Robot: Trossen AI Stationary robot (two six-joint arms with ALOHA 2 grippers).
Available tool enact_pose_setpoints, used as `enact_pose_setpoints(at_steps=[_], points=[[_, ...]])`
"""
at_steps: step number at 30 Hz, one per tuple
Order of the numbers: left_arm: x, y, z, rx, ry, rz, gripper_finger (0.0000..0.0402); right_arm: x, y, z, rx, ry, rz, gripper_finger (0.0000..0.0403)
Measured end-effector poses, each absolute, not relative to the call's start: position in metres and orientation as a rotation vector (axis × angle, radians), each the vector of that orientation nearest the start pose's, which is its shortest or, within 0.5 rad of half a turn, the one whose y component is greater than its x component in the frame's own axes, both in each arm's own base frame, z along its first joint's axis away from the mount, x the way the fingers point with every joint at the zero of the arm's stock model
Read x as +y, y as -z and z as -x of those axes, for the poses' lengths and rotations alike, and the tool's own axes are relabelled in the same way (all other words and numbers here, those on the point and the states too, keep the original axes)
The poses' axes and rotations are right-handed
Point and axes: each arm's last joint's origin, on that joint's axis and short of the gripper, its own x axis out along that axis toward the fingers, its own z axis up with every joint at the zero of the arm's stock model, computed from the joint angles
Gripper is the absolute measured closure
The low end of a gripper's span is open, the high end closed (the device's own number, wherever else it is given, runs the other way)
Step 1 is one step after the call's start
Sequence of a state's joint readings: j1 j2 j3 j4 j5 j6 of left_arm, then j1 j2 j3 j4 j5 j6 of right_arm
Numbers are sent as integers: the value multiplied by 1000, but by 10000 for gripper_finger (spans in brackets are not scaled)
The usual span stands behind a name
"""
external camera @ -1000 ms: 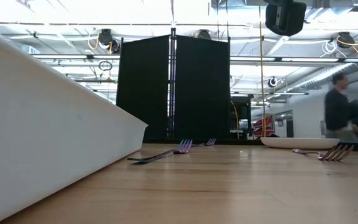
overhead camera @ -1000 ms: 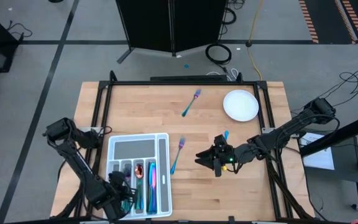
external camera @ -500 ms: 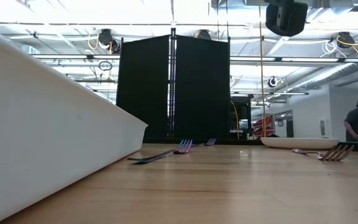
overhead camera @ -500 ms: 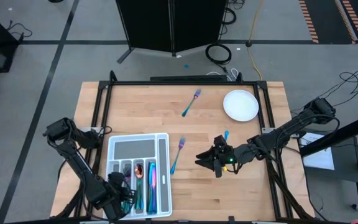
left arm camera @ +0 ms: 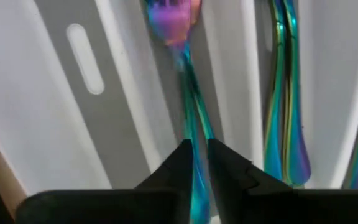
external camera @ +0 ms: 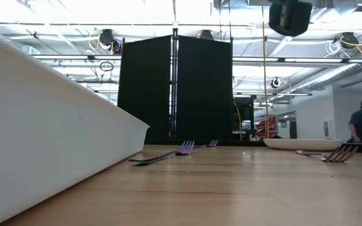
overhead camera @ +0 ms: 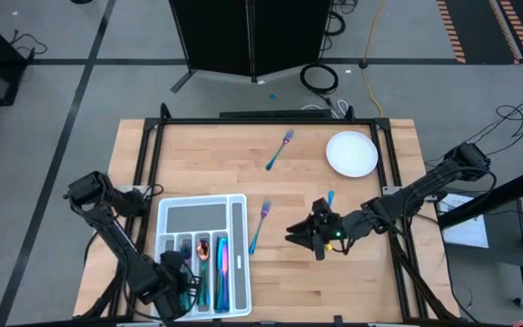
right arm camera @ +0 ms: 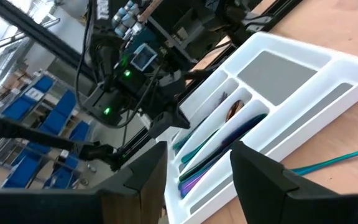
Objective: Sort silverware
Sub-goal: Put the bottom right iridescent fork into the cutlery tray
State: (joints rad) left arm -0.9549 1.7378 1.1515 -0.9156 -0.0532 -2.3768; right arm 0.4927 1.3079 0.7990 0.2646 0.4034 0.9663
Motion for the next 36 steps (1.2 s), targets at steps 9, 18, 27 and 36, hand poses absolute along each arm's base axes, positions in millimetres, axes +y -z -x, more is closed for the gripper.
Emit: enact_pose_setpoints(at_steps=[9, 18, 27, 36], points=[[-248, -185, -179, 1261, -1022, 1153, 246, 128, -268, -256, 263, -1, -847, 241], [-228, -231, -172, 1150, -889, 1044, 235, 128, -268, -256, 275, -19, -843, 241], [-197, -283, -217, 619, -447, 779, 235, 123, -269, -251, 305, 6, -818, 241], [-132, -309, -288, 306, -481, 727, 236, 104, -279, -225, 401, 90, -788, 241]])
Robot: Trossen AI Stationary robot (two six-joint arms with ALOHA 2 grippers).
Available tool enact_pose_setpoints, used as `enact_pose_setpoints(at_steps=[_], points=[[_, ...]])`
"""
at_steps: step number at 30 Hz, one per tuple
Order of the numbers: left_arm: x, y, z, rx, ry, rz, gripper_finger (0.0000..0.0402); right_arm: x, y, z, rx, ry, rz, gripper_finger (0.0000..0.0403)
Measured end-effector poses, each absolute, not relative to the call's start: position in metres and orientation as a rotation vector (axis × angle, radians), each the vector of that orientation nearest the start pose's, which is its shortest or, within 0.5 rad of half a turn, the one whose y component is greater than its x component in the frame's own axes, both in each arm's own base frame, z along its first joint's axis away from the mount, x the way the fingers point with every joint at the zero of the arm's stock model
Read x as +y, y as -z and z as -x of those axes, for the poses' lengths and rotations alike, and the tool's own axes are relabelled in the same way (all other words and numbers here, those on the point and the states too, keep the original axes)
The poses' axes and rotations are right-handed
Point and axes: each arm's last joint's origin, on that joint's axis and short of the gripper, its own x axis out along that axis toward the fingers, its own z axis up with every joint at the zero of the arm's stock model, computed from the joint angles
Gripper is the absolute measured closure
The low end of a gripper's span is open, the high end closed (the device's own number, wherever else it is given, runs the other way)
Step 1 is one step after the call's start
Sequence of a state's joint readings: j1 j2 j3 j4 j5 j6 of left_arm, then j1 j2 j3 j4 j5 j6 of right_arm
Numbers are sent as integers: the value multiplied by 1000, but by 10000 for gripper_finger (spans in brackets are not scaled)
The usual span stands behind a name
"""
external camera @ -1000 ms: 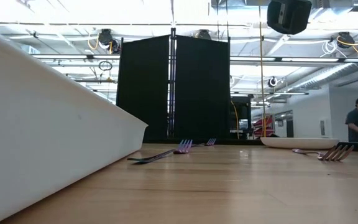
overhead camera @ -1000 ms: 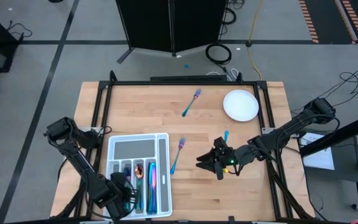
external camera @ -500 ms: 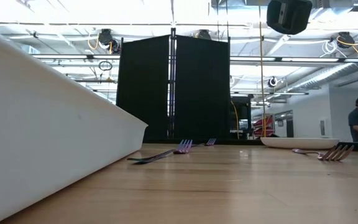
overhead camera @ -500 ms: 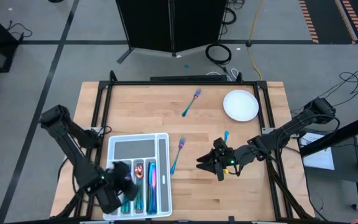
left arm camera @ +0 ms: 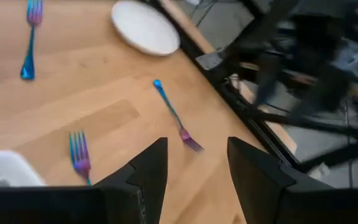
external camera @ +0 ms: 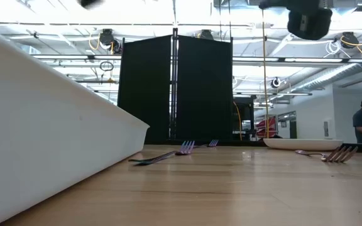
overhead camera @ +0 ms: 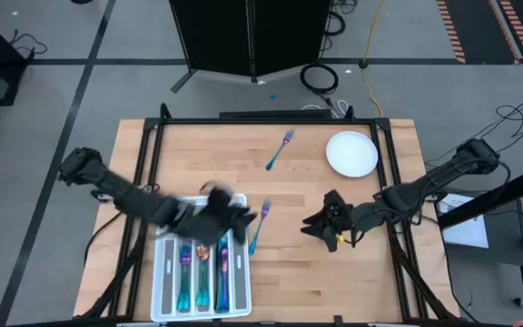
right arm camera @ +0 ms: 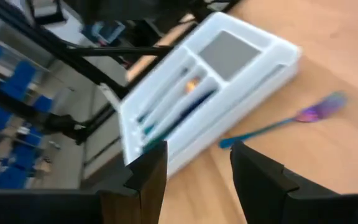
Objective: Sort silverware
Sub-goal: Put the bottom right iridescent fork into the cutlery tray
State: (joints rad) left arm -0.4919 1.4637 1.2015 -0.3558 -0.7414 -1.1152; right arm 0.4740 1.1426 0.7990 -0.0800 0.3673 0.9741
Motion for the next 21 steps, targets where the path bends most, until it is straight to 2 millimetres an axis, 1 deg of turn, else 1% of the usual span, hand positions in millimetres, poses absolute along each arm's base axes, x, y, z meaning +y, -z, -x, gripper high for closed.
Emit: enact_pose_setpoints(at_steps=[3, 7, 10, 14, 18, 21], points=[[-99, -308, -310, 357, -434, 773, 236, 95, -280, -213, 450, 131, -758, 241], [-63, -310, -329, 335, -377, 833, 236, 85, -280, -196, 532, 180, -710, 241], [-37, -308, -339, 334, -418, 839, 236, 79, -279, -184, 588, 210, -674, 241], [-6, -309, -357, 393, -432, 806, 236, 72, -276, -173, 653, 283, -707, 241], [35, -307, -378, 494, -500, 741, 236, 64, -265, -168, 730, 434, -778, 241], [70, -296, -389, 610, -591, 674, 236, 61, -257, -170, 770, 540, -817, 241]])
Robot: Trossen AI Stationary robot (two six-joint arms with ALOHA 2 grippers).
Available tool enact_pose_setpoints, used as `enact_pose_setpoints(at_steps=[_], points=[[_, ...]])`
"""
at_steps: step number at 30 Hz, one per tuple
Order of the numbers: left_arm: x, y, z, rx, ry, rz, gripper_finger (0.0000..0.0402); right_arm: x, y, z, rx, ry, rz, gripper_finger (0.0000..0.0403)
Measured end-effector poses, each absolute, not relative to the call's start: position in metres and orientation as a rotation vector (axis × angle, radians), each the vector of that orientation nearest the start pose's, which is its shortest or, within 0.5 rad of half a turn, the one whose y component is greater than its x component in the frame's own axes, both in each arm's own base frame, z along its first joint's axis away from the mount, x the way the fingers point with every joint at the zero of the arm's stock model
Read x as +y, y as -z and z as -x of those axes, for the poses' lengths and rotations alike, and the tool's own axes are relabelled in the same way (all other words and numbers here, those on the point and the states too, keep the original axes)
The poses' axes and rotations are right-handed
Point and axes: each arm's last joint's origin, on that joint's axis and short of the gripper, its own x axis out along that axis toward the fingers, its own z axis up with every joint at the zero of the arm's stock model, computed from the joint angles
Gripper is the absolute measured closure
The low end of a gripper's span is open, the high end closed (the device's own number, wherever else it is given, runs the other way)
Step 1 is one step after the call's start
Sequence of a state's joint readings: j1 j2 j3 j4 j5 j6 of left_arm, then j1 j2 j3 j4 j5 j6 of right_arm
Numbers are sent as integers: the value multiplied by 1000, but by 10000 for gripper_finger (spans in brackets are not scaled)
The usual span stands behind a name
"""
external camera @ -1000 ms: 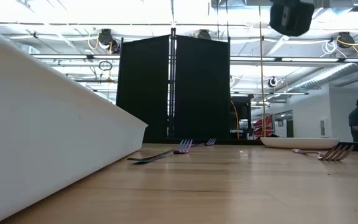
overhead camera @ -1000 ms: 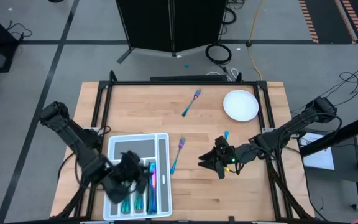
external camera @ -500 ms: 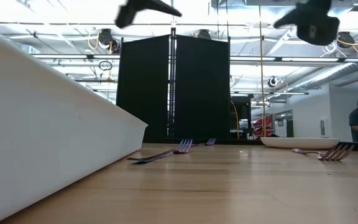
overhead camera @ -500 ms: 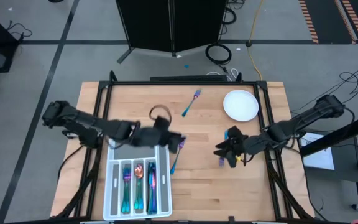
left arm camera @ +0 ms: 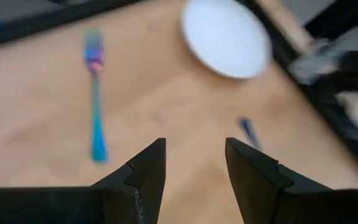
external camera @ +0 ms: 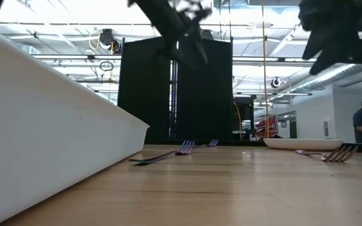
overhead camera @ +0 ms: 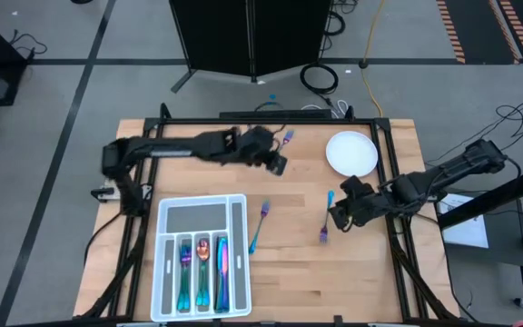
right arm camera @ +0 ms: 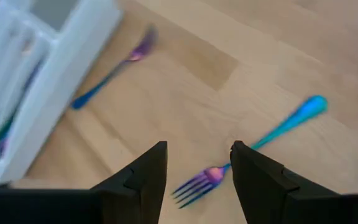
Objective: Sort silverware
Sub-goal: Put the bottom right iridescent fork into the cutlery tray
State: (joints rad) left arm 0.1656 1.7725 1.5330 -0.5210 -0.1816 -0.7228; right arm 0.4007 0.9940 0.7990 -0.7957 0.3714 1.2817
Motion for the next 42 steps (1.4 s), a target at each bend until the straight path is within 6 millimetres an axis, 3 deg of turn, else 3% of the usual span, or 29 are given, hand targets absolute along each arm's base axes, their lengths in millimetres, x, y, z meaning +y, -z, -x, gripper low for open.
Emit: enact_pose_setpoints(at_steps=[7, 11, 16, 19, 27, 39, 42], points=[[141, -245, -424, 785, -603, 526, 236, 57, -247, -182, 768, 655, -926, 241], [175, -208, -437, 846, -679, 558, 236, 55, -247, -183, 751, 683, -994, 241], [201, -170, -444, 947, -730, 604, 236, 53, -248, -182, 756, 691, -1055, 241], [203, -170, -445, 982, -777, 534, 236, 53, -248, -183, 753, 701, -1079, 241], [200, -175, -449, 1004, -703, 420, 236, 47, -248, -184, 735, 727, -1093, 241], [198, -175, -449, 1031, -585, 426, 236, 37, -249, -188, 714, 737, -1076, 241], [196, -187, -447, 1064, -563, 446, 236, 36, -249, -189, 715, 739, -1073, 241]])
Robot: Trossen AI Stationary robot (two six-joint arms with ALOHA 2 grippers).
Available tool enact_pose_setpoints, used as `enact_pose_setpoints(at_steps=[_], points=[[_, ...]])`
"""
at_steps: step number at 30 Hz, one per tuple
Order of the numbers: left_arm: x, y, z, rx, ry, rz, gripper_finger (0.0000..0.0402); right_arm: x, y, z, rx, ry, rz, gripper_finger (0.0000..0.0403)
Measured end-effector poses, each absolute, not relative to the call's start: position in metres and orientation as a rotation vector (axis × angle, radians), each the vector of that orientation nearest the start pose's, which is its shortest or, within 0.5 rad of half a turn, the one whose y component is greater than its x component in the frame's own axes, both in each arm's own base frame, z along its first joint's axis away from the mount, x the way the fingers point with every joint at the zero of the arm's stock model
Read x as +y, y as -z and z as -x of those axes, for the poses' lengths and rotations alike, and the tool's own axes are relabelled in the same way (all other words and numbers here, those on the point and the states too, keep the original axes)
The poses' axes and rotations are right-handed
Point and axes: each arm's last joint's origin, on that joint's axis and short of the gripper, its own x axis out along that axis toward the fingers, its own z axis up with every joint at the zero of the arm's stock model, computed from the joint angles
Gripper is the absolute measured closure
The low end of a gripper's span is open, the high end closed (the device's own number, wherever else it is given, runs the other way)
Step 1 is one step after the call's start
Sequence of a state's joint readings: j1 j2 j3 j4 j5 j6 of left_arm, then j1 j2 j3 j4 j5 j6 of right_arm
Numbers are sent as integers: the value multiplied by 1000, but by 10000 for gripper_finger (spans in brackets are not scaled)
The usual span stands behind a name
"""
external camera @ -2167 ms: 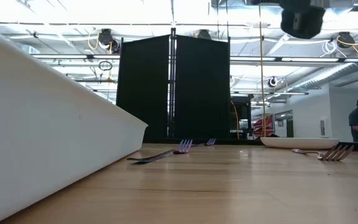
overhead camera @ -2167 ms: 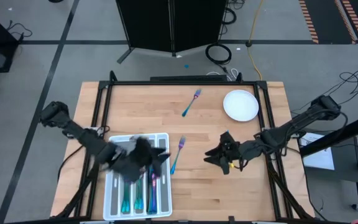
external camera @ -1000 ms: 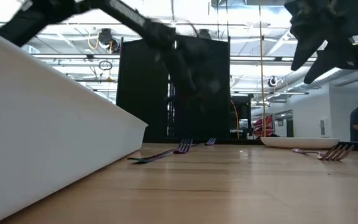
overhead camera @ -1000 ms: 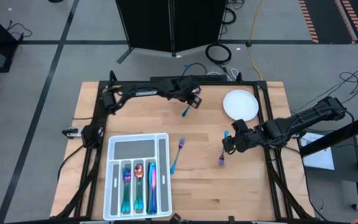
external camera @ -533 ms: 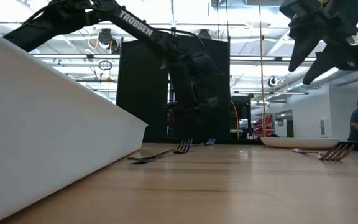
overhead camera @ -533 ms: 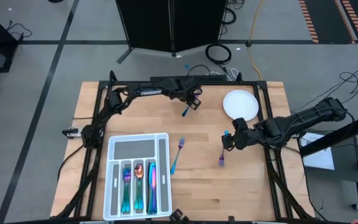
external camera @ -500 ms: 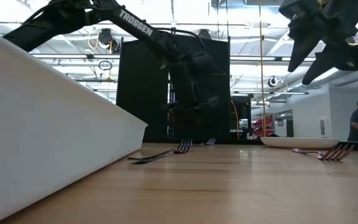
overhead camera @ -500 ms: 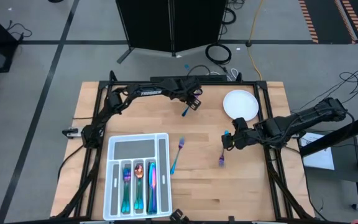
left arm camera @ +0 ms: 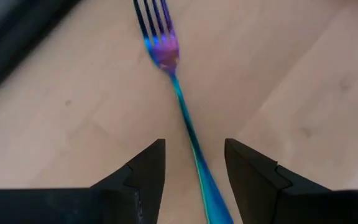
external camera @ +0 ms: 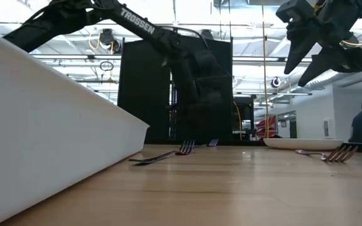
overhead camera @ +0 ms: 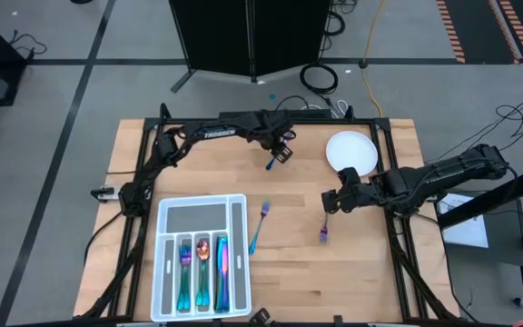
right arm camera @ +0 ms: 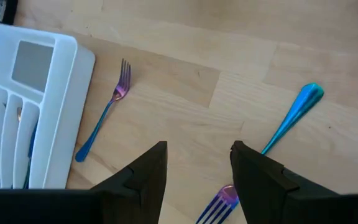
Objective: Sort silverware
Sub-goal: Put the bottom right iridescent fork into the cutlery tray
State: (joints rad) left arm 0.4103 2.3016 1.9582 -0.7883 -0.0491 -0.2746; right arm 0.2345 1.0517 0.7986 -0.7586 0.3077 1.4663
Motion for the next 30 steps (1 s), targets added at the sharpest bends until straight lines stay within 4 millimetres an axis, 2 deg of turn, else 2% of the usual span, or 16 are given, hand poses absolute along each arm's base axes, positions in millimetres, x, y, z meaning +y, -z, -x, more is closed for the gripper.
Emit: enact_pose_setpoints(at_steps=[6, 9, 14, 23, 25, 30], points=[[191, -258, -442, 902, -524, 375, 236, 38, -228, -201, 800, 842, -1038, 241], [189, -289, -433, 818, -488, 359, 236, 39, -218, -205, 833, 913, -1055, 241], [188, -338, -406, 705, -363, 371, 236, 44, -203, -214, 900, 960, -1097, 241], [188, -382, -363, 607, -360, 380, 236, 60, -174, -224, 1010, 1028, -1072, 241], [188, -385, -360, 600, -361, 379, 236, 62, -168, -226, 1021, 1047, -1064, 241], [186, -377, -360, 628, -337, 397, 236, 63, -156, -233, 1033, 1059, -1049, 241]])
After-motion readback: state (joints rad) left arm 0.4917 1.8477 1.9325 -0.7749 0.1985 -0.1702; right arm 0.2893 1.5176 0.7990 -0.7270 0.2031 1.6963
